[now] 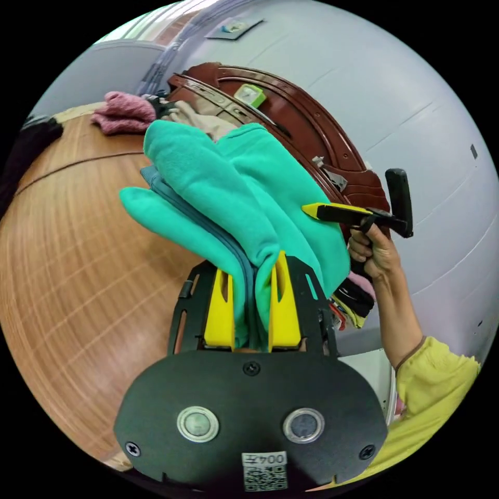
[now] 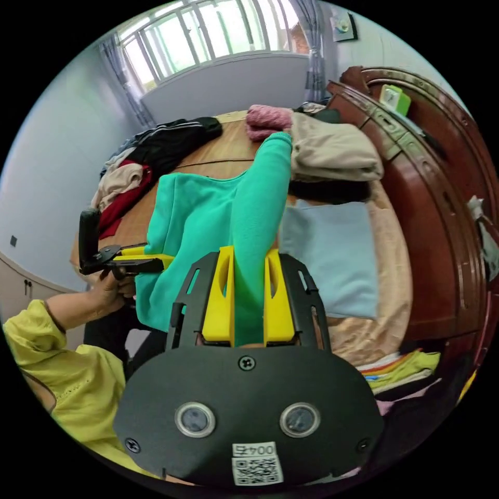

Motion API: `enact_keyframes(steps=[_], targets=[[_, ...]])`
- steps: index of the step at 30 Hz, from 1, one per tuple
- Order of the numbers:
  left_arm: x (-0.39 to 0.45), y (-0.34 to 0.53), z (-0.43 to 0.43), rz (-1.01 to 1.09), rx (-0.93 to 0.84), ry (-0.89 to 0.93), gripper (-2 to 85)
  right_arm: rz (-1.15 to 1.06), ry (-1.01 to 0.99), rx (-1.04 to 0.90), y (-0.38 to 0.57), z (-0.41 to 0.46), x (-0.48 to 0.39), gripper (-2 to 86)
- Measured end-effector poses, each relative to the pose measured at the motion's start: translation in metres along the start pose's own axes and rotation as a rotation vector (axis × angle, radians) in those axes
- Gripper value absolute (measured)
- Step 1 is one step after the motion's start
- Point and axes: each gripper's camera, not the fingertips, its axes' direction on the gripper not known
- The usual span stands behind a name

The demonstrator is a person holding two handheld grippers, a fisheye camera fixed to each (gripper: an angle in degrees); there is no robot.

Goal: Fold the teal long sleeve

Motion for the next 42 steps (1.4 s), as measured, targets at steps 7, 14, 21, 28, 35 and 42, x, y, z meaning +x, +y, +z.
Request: enact_keyframes(steps=[7,14,21,28,35,42], targets=[[0.049,-0.129,0.097,0.087,0.039,0.036,11.8,0.107,0.17,0.074,-0.037,-0.05,0.102,9.0],[0.034,-0.15,0.166,0.027,0.028,0.079,11.8,0.163,0.239,0.021,-0.043,-0.024,0.155,8.9],[-0.023,-0.125,0.226,-0.16,-0.013,0.158,12.4,0.194,0.252,-0.051,-0.028,0.026,0.187,9.3],[-0.131,-0.069,0.259,-0.522,-0.029,0.657,13.0,0.483,0.26,0.064,0.032,0.035,0.233,9.8],[-0.138,0.0,0.171,-0.419,0.133,0.709,6.0,0.2,0.363,0.303,0.085,0.01,0.101,7.2],[-0.082,0.102,-0.006,0.053,0.157,-0.033,1.0,0.248,0.384,0.192,0.109,0.042,0.047,0.3]])
